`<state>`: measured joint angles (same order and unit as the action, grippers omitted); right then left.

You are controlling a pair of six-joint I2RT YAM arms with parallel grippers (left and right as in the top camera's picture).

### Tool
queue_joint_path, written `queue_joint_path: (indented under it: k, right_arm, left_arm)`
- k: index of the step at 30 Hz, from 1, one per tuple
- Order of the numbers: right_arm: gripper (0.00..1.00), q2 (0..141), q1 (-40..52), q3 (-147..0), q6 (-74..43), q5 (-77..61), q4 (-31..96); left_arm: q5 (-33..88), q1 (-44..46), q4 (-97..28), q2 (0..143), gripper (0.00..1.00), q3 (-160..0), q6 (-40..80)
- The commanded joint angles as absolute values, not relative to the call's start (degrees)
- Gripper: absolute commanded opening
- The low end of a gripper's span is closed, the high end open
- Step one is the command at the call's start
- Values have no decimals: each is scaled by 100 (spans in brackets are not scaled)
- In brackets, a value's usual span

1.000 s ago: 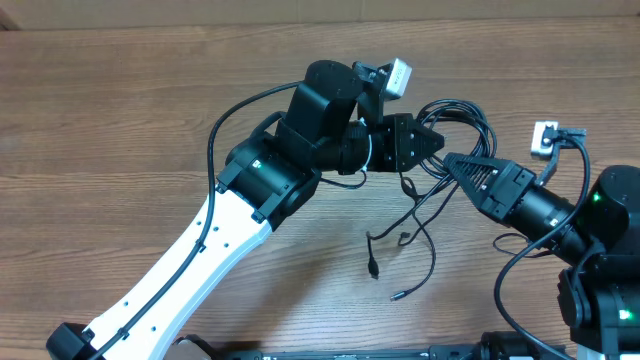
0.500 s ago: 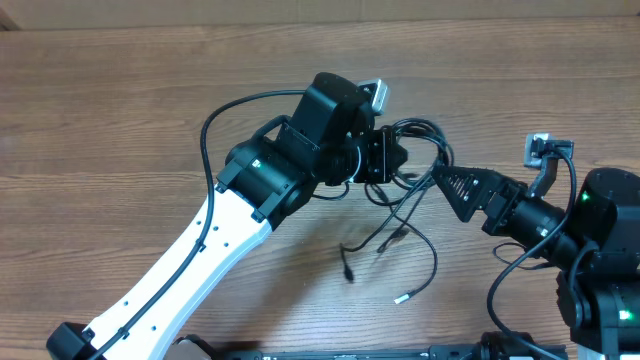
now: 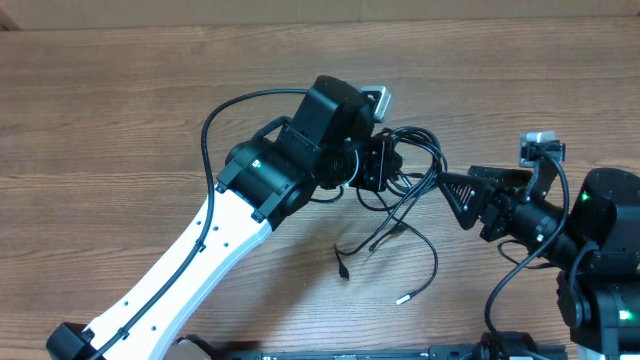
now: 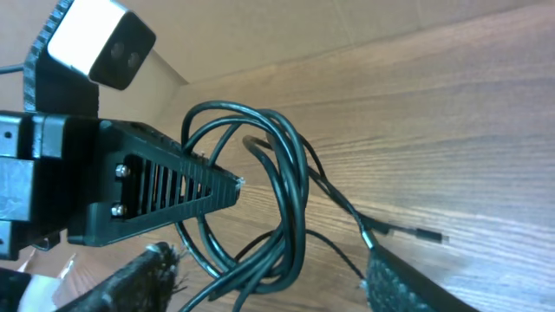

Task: Untangle cables

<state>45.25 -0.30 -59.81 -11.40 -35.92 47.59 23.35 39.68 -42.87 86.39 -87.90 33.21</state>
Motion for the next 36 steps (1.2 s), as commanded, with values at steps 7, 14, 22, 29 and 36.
queue_joint_path:
  k: [7, 14, 22, 29, 36]
  right_arm:
    - [56, 4480, -5, -6007, -696, -3564, 4731]
    - [19, 4486, -5, -6007, -698, -3564, 4731]
    - [4, 4486, -5, -6007, -701, -3564, 4821]
    - [4, 4484, -5, -6007, -722, -3684, 4974]
    - [4, 4484, -5, -6007, -720, -3715, 5015]
  left_arm:
    - [3037, 4066, -3911, 8615, 4, -8855, 3168]
    - [3072, 4187, -3833, 8615, 4, -8855, 3168]
    - [3065, 4204, -3813, 8615, 4, -8855, 3173]
    - [1662, 4202, -4224, 8615, 4, -8855, 4147]
    - [84, 4198, -4963, 8615, 4, -8855, 6495]
